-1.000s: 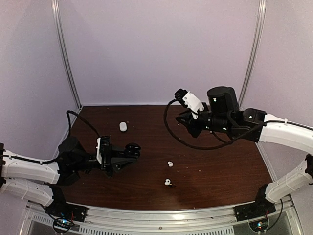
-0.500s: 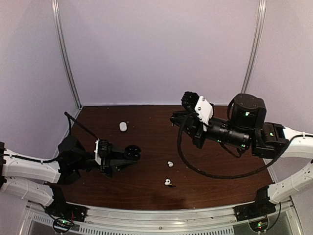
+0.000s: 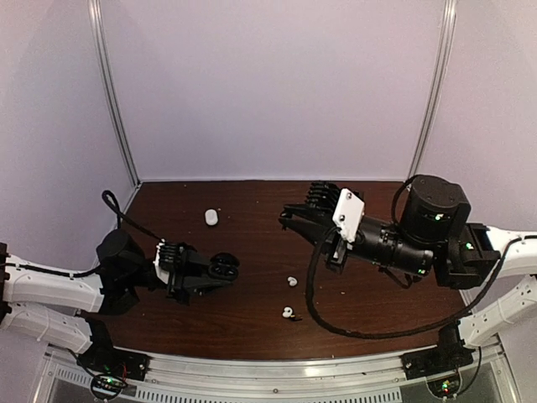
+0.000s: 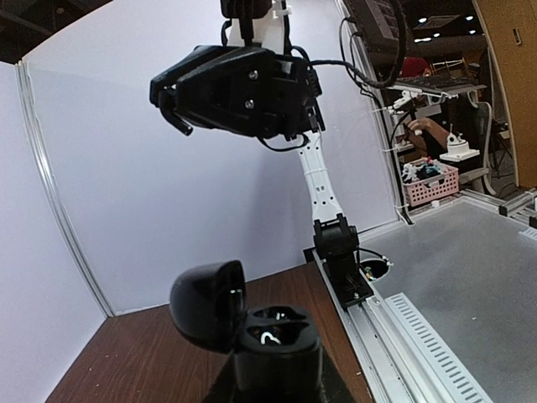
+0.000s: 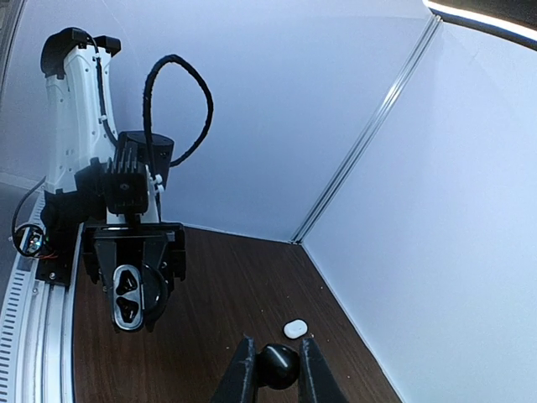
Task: Insert the wireless bluetooth earbuds into the charging case
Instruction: Insert the right earbud into the right side groove of the charging case.
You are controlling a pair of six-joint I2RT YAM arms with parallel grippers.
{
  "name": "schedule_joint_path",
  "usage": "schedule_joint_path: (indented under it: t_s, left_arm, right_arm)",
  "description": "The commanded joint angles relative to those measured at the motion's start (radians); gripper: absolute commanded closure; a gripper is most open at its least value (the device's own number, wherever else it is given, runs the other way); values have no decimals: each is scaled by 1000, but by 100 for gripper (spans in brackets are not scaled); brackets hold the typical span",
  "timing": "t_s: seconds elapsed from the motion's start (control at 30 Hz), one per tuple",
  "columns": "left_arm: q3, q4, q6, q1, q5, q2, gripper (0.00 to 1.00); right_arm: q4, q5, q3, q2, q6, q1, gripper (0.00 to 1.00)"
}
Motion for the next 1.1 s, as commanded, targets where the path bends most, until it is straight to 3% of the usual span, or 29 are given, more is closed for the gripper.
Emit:
schedule_joint_path:
  t_s: [0.0,0.33,0.63,1.07]
  left_arm:
    - [31,117,-71,5,28,23,97]
    - [87,280,-397,6,-35,164,98]
    - [130,405,-576,6,-61,273,98]
    - [156,439,-603,5,-51,314,98]
  right_arm:
    - [55,69,-7,12,-56,43,90]
    - [171,129,-18,64,-85,68,89]
    - [269,163,-56,95,-111,70,89]
    - [330,156,-67,166,-150,70,89]
